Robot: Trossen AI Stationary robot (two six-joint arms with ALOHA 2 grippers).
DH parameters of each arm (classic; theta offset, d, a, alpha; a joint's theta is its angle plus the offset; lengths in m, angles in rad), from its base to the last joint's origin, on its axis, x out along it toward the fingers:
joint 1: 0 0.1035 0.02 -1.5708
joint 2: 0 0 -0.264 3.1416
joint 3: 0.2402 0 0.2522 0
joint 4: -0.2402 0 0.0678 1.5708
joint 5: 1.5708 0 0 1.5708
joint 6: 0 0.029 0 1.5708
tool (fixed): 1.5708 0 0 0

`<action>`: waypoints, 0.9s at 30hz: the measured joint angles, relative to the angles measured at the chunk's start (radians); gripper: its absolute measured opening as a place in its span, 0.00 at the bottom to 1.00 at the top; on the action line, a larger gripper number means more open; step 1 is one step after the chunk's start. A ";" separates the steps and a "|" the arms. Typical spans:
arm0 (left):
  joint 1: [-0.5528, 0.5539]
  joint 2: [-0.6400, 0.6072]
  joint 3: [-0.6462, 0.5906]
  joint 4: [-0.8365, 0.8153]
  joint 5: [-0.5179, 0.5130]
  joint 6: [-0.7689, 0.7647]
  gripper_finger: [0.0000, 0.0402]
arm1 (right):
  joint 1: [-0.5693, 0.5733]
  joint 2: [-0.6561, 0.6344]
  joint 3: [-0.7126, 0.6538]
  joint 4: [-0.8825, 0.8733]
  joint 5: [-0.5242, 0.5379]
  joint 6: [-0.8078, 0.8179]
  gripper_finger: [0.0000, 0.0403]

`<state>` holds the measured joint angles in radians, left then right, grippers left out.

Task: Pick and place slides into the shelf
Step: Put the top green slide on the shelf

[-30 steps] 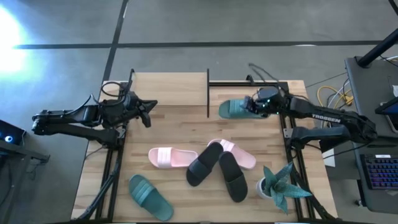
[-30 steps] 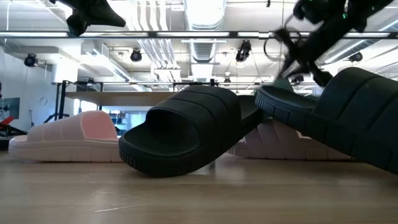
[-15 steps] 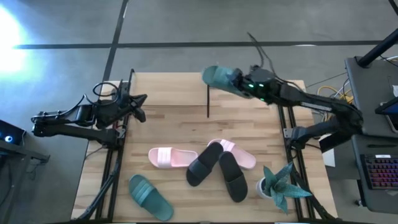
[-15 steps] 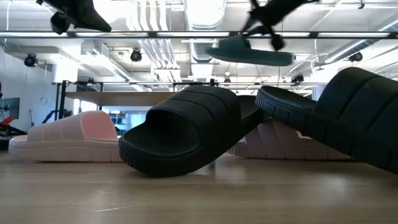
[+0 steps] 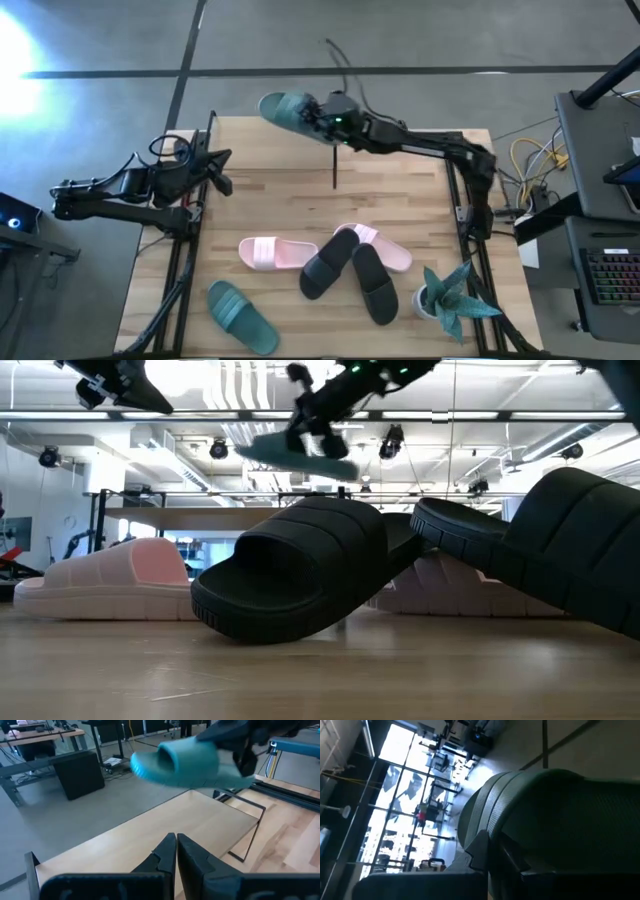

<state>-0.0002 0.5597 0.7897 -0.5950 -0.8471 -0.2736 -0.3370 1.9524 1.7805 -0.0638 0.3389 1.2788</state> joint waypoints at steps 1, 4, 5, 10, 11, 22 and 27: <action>0.000 -0.004 -0.001 -0.001 0.000 0.000 0.00 | 0.000 0.027 0.031 -0.017 -0.001 0.013 0.03; 0.000 -0.019 -0.006 -0.010 0.000 -0.001 0.00 | -0.002 0.100 0.120 -0.076 -0.006 0.046 0.03; 0.000 -0.023 -0.006 -0.018 0.000 -0.002 0.00 | -0.002 0.120 0.147 -0.092 -0.006 0.052 0.03; 0.000 -0.045 -0.009 -0.052 0.000 -0.007 0.00 | -0.006 0.210 0.281 -0.113 -0.109 0.051 0.03; 0.000 -0.050 -0.009 -0.053 0.000 -0.007 0.00 | -0.009 0.226 0.304 -0.114 -0.150 0.051 0.03; 0.000 -0.094 -0.010 -0.052 0.000 -0.008 0.00 | -0.032 0.309 0.418 -0.405 -0.181 0.054 0.23; 0.000 -0.091 -0.011 -0.052 0.003 -0.063 0.00 | -0.037 0.299 0.449 -0.393 -0.258 -0.055 0.30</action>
<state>-0.0002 0.4689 0.7788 -0.6468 -0.8440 -0.3367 -0.3744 2.2514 2.2297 -0.4565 0.0809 1.2234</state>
